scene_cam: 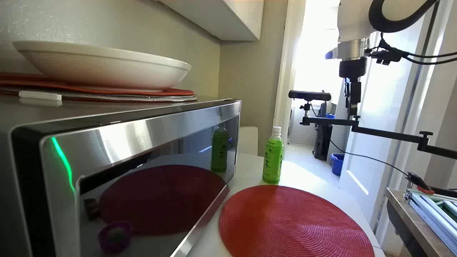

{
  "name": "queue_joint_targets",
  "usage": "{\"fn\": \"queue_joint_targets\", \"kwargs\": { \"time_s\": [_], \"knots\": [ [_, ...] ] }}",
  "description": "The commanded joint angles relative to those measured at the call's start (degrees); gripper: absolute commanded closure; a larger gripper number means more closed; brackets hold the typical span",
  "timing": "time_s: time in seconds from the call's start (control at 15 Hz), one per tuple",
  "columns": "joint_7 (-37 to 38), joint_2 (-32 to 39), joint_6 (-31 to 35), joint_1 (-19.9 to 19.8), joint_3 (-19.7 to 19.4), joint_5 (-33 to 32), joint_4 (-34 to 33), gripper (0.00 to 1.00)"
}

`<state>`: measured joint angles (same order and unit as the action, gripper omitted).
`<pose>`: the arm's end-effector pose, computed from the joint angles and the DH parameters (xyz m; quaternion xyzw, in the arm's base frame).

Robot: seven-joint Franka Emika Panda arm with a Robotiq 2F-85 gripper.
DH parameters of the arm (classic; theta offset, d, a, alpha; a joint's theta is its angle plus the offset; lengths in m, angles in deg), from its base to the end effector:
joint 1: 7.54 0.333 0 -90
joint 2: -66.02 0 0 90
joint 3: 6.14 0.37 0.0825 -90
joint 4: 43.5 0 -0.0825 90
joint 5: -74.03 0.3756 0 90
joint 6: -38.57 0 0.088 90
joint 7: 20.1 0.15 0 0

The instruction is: Take the cap off of the green bottle

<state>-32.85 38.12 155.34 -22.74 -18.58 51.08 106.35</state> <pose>0.2860 -0.1910 0.4114 0.9913 -0.0157 -0.0826 0.1015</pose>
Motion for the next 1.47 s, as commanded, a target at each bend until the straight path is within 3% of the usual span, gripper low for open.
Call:
{"fn": "queue_joint_targets", "kwargs": {
  "time_s": [0.0,0.33,0.53,1.0,1.4],
  "knots": [
    [0.09,-0.07,-0.26,0.33,-0.25,-0.08,-0.12,0.0],
    [0.1,-0.07,-0.26,0.33,-0.25,-0.08,-0.12,0.0],
    [7.15,2.03,4.81,0.91,0.49,3.08,0.96,0.0],
    [26.02,13.76,20.7,2.68,6.48,6.93,0.34,0.0],
    [35.17,22.5,23.02,2.72,7.37,5.34,-7.61,0.0]
  ]
}}
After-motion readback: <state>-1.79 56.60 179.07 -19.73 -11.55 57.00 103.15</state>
